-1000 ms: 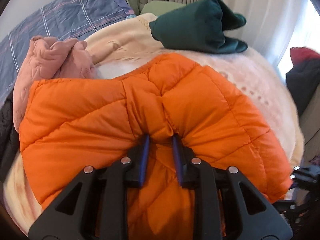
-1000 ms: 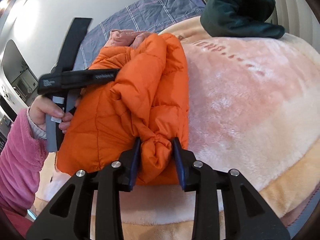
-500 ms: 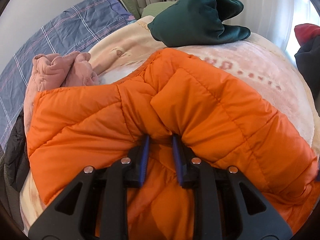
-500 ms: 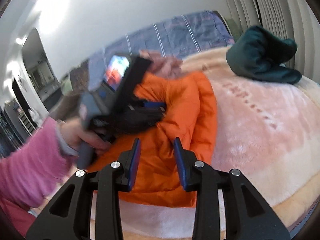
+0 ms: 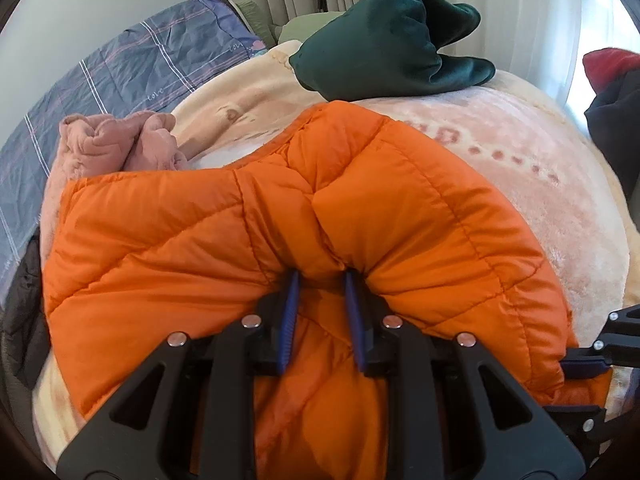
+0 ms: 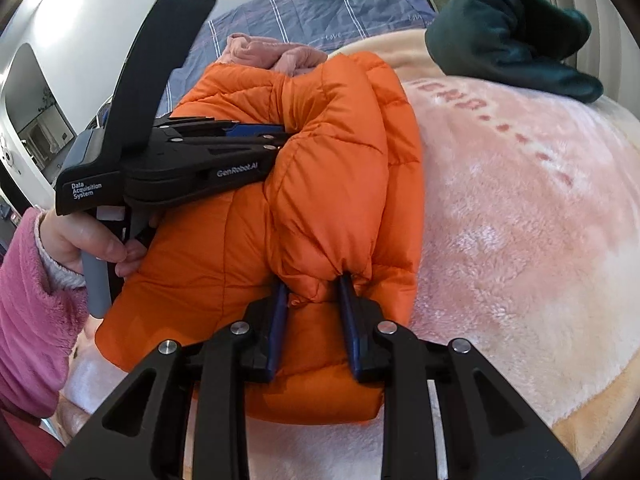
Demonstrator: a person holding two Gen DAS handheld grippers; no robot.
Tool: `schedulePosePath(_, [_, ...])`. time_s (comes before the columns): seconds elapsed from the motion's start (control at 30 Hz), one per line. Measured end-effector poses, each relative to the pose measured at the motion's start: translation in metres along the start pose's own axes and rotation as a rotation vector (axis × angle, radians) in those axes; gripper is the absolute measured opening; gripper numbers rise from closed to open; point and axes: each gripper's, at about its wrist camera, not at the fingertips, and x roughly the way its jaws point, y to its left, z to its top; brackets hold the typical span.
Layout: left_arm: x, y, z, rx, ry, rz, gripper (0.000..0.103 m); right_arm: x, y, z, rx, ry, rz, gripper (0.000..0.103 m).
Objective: Fold large clothes
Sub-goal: 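Hold the folded jacket bundle with both grippers pressed together on it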
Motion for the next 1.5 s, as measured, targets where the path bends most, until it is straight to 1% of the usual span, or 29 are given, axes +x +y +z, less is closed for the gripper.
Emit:
schedulePosePath(0.1, [0.001,0.005,-0.001,-0.023,-0.004,-0.030,0.024,0.002,0.004,0.002,-0.012,0.007,-0.018,0.025])
schedulePosePath(0.3, [-0.001,0.007,-0.001,-0.024,-0.006,-0.035,0.024,0.000,0.015,-0.004,-0.040,-0.008,-0.053,0.025])
schedulePosePath(0.43, [-0.014,0.012,0.012,-0.038,-0.012,-0.089,0.024,0.002,0.021,-0.006,-0.047,-0.018,-0.080,0.026])
schedulePosePath(0.47, [-0.021,0.011,0.019,-0.032,-0.030,-0.102,0.024,0.001,0.022,-0.008,-0.049,-0.020,-0.083,0.027])
schedulePosePath(0.53, [-0.031,0.006,0.032,-0.007,-0.072,-0.098,0.024,0.001,0.024,-0.008,-0.049,-0.021,-0.085,0.027])
schedulePosePath(0.57, [-0.034,0.002,0.038,0.010,-0.092,-0.095,0.027,0.002,0.024,-0.007,-0.049,-0.021,-0.084,0.027])
schedulePosePath(0.6, [-0.036,-0.004,0.045,0.034,-0.111,-0.101,0.033,0.002,0.024,-0.007,-0.048,-0.021,-0.081,0.027])
schedulePosePath(0.63, [-0.030,-0.009,0.051,0.057,-0.109,-0.101,0.037,0.002,0.024,-0.008,-0.045,-0.021,-0.078,0.028])
schedulePosePath(0.67, [-0.022,-0.012,0.052,0.072,-0.092,-0.090,0.045,0.002,0.023,-0.008,-0.043,-0.022,-0.075,0.028])
schedulePosePath(0.73, [0.018,-0.017,0.049,0.097,0.005,-0.047,0.047,0.000,0.022,-0.009,-0.035,-0.031,-0.076,0.028])
schedulePosePath(0.77, [0.031,-0.015,0.047,0.083,0.025,-0.042,0.047,-0.001,0.021,-0.010,-0.031,-0.038,-0.084,0.028])
schedulePosePath(0.83, [0.042,-0.012,0.048,0.047,0.038,-0.065,0.047,-0.001,0.021,-0.010,-0.031,-0.036,-0.087,0.028])
schedulePosePath(0.93, [0.046,-0.010,0.044,0.037,0.034,-0.074,0.047,0.000,0.024,-0.012,-0.038,-0.032,-0.090,0.028])
schedulePosePath(1.03, [0.046,-0.004,0.040,0.007,0.025,-0.099,0.047,-0.002,0.028,-0.015,-0.049,-0.039,-0.106,0.028])
schedulePosePath(1.37, [0.046,0.001,0.037,-0.011,0.024,-0.116,0.046,-0.011,0.029,-0.014,-0.055,-0.050,-0.128,0.029])
schedulePosePath(1.4, [0.046,0.001,0.037,-0.015,0.025,-0.119,0.046,-0.013,0.029,-0.013,-0.049,-0.052,-0.125,0.029])
schedulePosePath(1.47, [0.047,0.003,0.036,-0.024,0.025,-0.122,0.046,-0.025,0.025,-0.009,0.016,-0.079,-0.094,0.027])
schedulePosePath(1.5, [0.047,0.004,0.036,-0.027,0.025,-0.124,0.046,-0.036,0.020,-0.003,0.063,-0.117,-0.058,0.026])
